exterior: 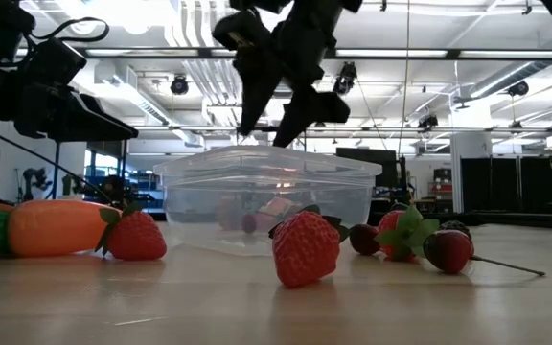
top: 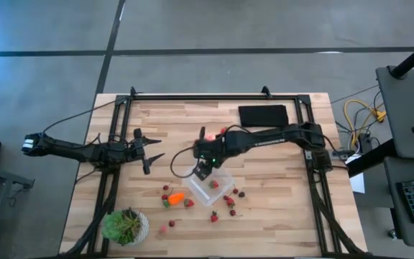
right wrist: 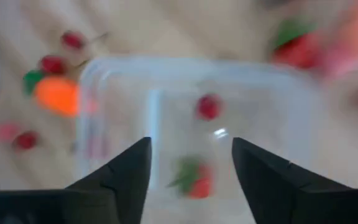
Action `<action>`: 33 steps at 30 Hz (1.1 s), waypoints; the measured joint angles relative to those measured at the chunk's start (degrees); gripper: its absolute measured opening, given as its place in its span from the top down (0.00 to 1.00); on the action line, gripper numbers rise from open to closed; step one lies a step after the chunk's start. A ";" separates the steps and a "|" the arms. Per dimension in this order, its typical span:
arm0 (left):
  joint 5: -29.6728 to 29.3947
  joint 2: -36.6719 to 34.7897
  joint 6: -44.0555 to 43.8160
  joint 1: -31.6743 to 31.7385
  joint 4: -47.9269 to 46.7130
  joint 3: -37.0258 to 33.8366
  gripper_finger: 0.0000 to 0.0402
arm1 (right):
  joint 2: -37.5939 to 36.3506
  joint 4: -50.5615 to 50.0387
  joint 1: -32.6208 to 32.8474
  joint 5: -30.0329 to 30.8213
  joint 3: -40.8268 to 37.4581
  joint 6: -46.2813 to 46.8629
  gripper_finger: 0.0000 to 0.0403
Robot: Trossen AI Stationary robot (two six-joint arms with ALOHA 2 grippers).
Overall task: Pick and placing Produce into tupperware
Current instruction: Put the red strawberry into the transparent container
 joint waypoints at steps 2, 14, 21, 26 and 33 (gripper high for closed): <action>0.01 -0.09 0.00 -0.01 -0.08 0.00 0.40 | -0.49 -5.04 -1.49 5.36 2.09 -0.28 0.42; -0.01 -0.04 0.00 0.01 -0.05 0.00 0.40 | -0.75 -19.29 -18.00 5.93 1.60 -4.01 0.38; 0.01 -0.04 -0.01 0.01 -0.06 0.00 0.40 | -0.66 -12.74 -20.82 3.15 -3.24 -2.64 0.38; 0.02 -0.04 0.00 -0.01 -0.05 0.00 0.40 | -0.66 -4.02 -22.06 3.14 -5.36 0.51 0.39; 0.02 -0.02 -0.01 -0.01 -0.07 0.00 0.40 | -0.66 -2.63 -24.27 2.73 -9.40 6.93 0.39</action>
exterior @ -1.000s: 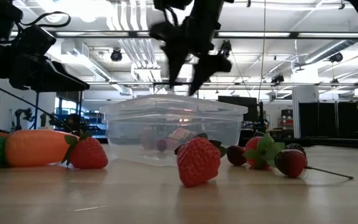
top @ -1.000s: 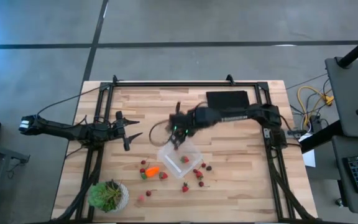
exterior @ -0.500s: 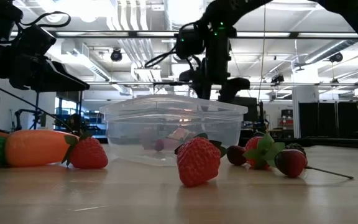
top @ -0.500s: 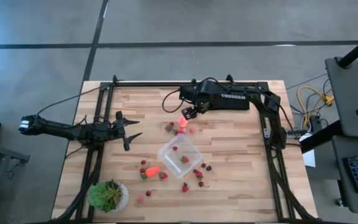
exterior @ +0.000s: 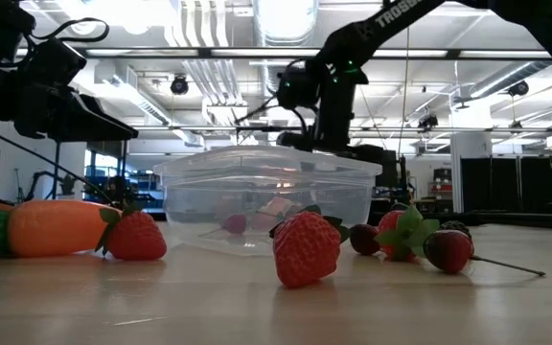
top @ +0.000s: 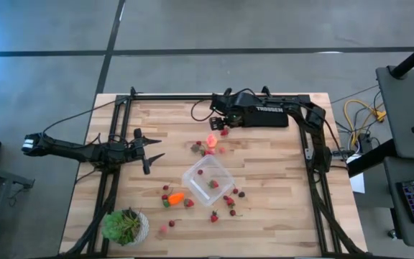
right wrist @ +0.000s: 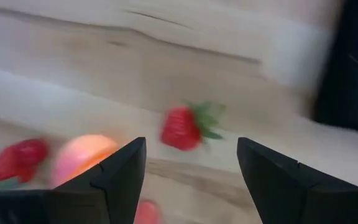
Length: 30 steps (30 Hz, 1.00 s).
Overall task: Pick and placing Produce into tupperware
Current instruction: Put the red strawberry into the transparent container
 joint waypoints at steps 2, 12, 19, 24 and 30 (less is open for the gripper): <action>-0.02 -0.02 0.01 0.01 0.05 0.00 0.40 | 0.00 -1.03 0.03 0.01 -0.61 1.83 0.39; -0.02 -0.04 0.01 0.01 0.04 0.00 0.40 | 0.31 6.60 -0.70 0.48 -2.72 8.73 0.39; 0.00 -0.01 -0.01 -0.01 0.03 0.00 0.40 | 3.78 6.00 -1.01 -1.78 -2.67 9.04 0.39; -0.02 -0.02 0.01 0.01 0.06 0.00 0.40 | 4.52 6.65 -0.87 -1.78 -2.09 7.50 0.40; 0.00 -0.01 0.01 0.00 -0.01 0.00 0.40 | 4.50 6.60 -0.90 -0.36 -2.11 7.02 0.40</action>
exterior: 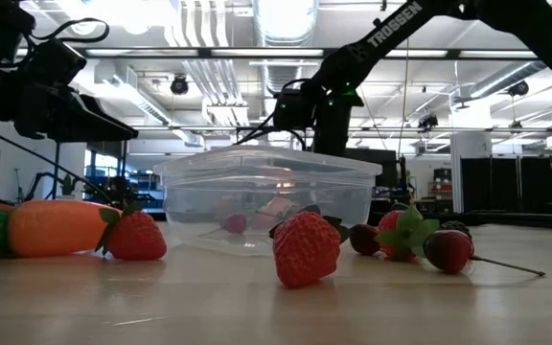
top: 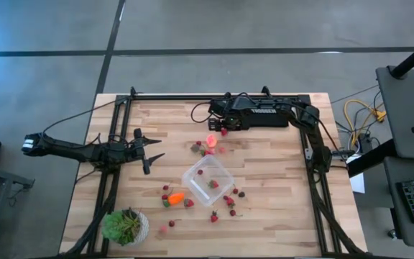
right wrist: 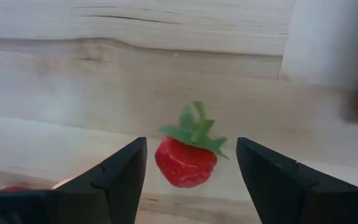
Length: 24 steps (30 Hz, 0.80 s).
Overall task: Pick and placing Produce into tupperware
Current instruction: Put the red strawberry into the transparent container
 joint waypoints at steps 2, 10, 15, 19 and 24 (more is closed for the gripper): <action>-0.02 -0.02 0.00 0.01 0.06 0.00 0.40 | 0.10 0.01 0.00 0.06 -0.06 -0.01 0.42; -0.01 -0.04 -0.01 0.00 0.04 0.00 0.40 | 1.36 -0.04 0.37 -2.16 0.02 -0.21 0.51; -0.01 -0.03 0.00 0.00 0.05 0.00 0.40 | 1.40 -0.16 0.74 -1.94 0.02 -0.60 0.57; -0.02 -0.02 0.00 0.01 0.05 0.00 0.40 | 1.42 -0.10 0.74 -1.96 0.02 -0.67 0.61; 0.00 -0.06 0.00 0.00 0.04 0.00 0.40 | 1.40 0.11 0.76 -1.72 0.02 -1.72 0.65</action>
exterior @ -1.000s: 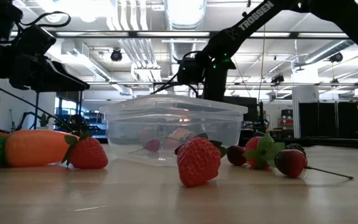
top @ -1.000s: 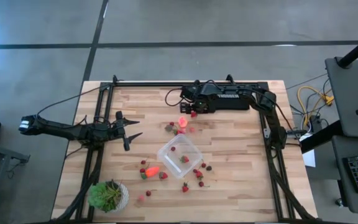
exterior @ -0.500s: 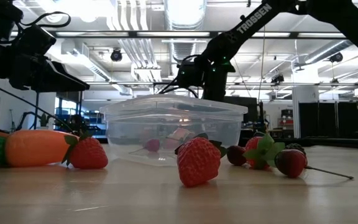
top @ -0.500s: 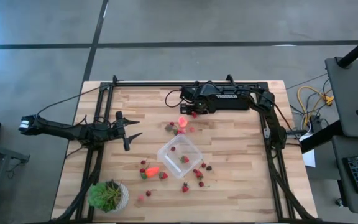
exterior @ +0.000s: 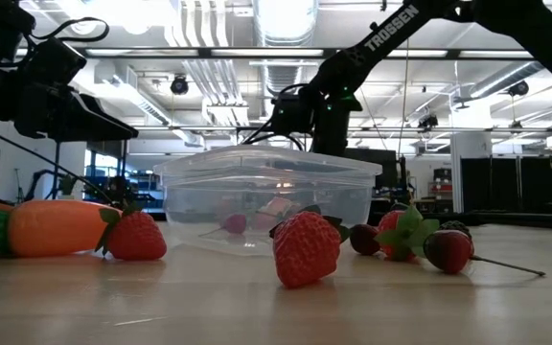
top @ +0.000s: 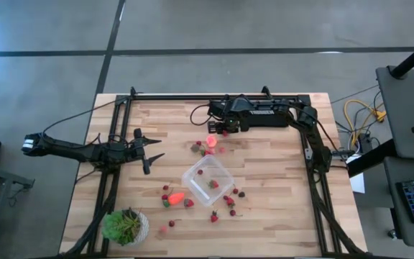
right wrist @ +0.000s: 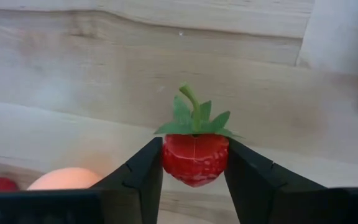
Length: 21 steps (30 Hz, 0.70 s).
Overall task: Pick and placing Produce into tupperware
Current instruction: Put the red strawberry into the transparent container
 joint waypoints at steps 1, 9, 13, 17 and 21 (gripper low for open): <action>-0.01 0.02 -0.02 0.01 -0.01 0.00 0.40 | 0.00 0.06 0.00 0.00 0.03 -0.37 0.65; -0.02 0.02 0.00 -0.01 0.00 0.00 0.40 | -0.84 -0.08 1.47 -0.06 3.73 -2.52 0.63; 0.00 0.05 0.00 -0.01 0.02 0.00 0.40 | -0.96 -3.40 3.55 -0.51 8.71 -4.37 0.64; 0.00 0.02 0.00 0.01 0.00 0.00 0.40 | -1.07 -10.53 7.69 -2.03 15.34 -7.83 0.63; 0.00 0.02 0.00 0.01 0.00 0.00 0.40 | -1.16 -19.19 13.82 -3.52 21.11 -11.20 0.63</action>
